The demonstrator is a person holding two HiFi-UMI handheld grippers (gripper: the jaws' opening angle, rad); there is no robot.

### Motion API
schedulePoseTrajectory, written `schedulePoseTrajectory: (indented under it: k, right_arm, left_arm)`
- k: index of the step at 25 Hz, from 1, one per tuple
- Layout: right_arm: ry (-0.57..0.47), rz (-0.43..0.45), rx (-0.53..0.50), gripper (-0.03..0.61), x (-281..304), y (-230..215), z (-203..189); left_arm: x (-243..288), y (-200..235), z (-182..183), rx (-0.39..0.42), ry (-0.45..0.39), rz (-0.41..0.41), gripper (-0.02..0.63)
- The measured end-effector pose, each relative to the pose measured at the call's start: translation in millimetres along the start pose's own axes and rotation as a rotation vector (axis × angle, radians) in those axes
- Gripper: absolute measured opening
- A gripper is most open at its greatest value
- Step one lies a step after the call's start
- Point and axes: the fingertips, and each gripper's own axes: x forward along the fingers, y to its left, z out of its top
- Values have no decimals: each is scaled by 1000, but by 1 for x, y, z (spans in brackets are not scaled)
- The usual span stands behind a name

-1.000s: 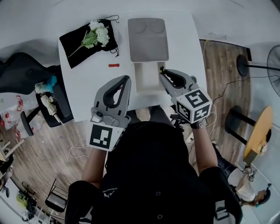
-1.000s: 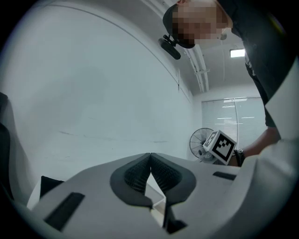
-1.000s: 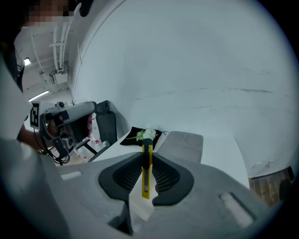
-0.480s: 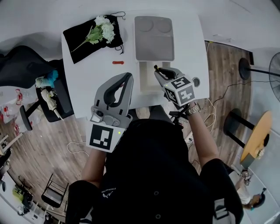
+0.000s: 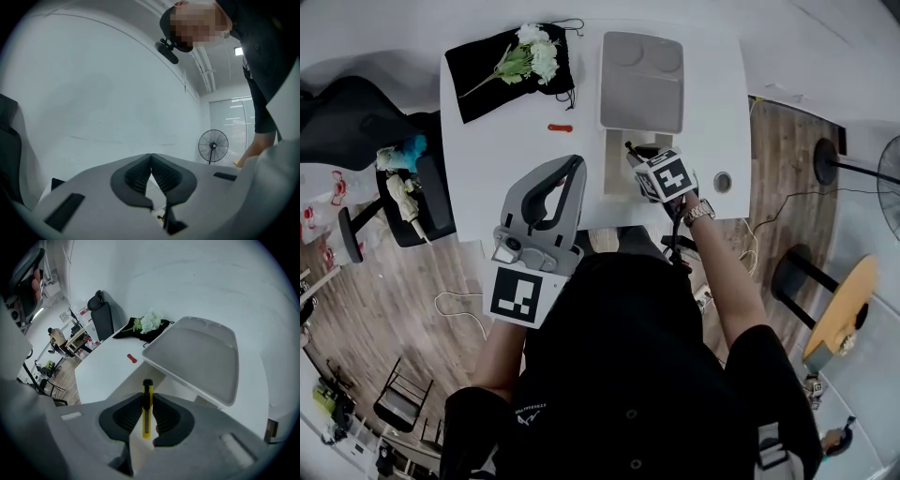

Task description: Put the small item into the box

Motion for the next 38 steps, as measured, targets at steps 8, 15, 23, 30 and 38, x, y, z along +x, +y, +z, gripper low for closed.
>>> schedulePoseTrajectory:
  k: [8, 15, 23, 30, 38]
  right_arm:
    - [91, 9, -26, 71, 27, -4, -11]
    - [155, -6, -45, 71, 44, -8, -22]
    - [178, -17, -56, 71, 51, -7, -26]
    - [173, 23, -56, 84, 50, -1, -26]
    - [107, 4, -37, 84, 31, -10, -17]
  left_arm:
    - [-5, 4, 2, 5, -4, 44, 5]
    - [-13, 14, -2, 2, 2, 96, 5]
    - [-20, 17, -5, -4, 4, 132, 5]
    - [-18, 13, -4, 1, 2, 127, 5]
    - [-14, 7, -3, 7, 0, 113, 5]
